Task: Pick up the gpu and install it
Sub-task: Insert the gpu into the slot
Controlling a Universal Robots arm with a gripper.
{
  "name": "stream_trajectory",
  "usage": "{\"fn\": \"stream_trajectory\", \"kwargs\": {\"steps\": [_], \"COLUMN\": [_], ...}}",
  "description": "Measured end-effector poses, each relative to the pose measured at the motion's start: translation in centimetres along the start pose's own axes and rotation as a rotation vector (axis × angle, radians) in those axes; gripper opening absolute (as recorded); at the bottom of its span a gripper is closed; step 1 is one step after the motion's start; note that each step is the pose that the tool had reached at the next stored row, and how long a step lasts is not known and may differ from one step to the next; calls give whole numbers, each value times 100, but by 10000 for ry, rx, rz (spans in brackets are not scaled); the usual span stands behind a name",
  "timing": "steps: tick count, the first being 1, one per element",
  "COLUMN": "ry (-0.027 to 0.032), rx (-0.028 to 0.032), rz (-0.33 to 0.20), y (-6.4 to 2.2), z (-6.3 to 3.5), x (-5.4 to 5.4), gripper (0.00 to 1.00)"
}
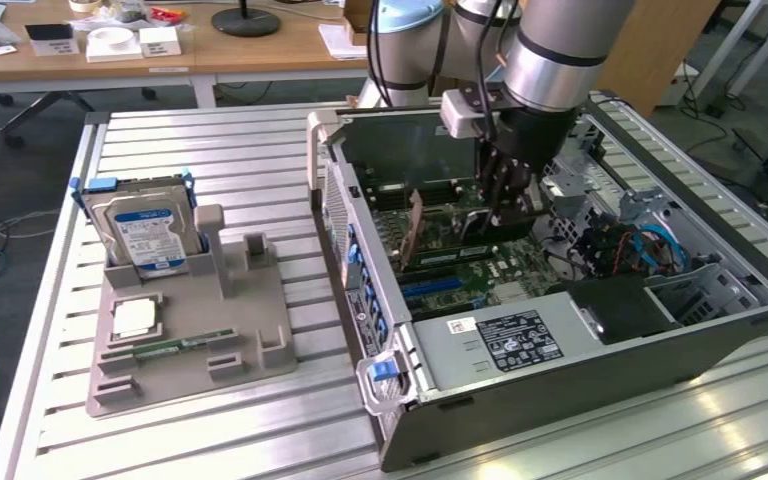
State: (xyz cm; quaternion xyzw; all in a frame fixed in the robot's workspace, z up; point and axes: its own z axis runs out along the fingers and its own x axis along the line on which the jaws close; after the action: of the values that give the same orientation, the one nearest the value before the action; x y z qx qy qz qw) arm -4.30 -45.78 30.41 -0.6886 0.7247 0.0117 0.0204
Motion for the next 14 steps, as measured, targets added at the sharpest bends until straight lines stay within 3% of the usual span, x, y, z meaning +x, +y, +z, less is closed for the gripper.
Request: {"fn": "stream_trajectory", "kwargs": {"steps": [14], "ry": [1], "rx": [-3], "rz": [-60], "y": [12], "z": [116], "x": [42], "gripper": [27]}}
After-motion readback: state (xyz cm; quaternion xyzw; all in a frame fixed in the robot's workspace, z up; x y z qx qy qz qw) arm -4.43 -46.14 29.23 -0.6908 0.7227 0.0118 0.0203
